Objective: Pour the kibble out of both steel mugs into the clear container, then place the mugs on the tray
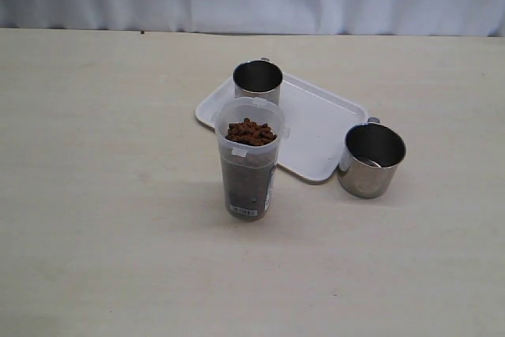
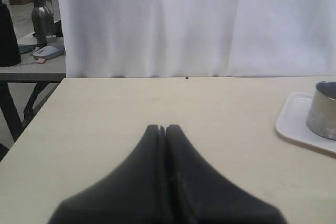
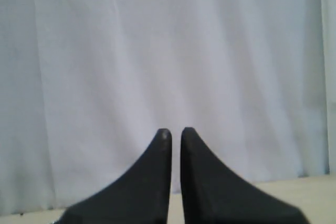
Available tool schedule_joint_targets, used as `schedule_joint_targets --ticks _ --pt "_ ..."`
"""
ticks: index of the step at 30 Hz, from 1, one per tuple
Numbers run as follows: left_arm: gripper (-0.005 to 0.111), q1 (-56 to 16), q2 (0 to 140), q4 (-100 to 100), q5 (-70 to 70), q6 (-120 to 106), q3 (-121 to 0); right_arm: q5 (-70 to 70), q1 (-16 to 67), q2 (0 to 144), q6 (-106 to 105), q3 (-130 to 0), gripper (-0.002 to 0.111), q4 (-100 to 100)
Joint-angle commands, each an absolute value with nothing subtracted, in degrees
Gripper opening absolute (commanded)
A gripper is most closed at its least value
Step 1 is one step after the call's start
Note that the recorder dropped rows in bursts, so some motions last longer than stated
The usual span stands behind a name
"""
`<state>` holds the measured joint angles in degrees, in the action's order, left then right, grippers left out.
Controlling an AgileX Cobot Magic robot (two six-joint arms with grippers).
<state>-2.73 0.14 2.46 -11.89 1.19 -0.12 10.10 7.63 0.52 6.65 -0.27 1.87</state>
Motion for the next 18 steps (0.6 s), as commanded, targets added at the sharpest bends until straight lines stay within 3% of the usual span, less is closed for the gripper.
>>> schedule_joint_targets --ticks 1,3,6,9,14,16,18 --pt "0.0 -3.1 0.0 2.5 -11.6 1.2 0.0 7.7 7.4 9.0 9.0 0.0 0.005 0.9" --pt "0.0 -3.1 0.0 2.5 -11.6 1.2 0.0 9.4 7.6 15.5 9.9 0.0 0.007 0.8" --pt "0.0 -3.1 0.0 2.5 -11.6 1.2 0.0 15.4 10.0 28.6 10.3 0.0 0.02 0.0" --pt "0.0 -3.1 0.0 2.5 -11.6 1.2 0.0 25.3 14.9 42.4 10.3 0.0 0.044 -8.3" --pt "0.0 -3.1 0.0 2.5 -11.6 1.2 0.0 35.3 21.6 64.6 5.1 -2.7 0.1 -14.4" --pt "0.0 -3.1 0.0 2.5 -11.6 1.2 0.0 34.3 22.0 72.0 3.8 -6.0 0.11 -13.4" --pt "0.0 -3.1 0.0 2.5 -11.6 1.2 0.0 34.0 22.0 77.5 2.4 -9.4 0.11 -11.3"
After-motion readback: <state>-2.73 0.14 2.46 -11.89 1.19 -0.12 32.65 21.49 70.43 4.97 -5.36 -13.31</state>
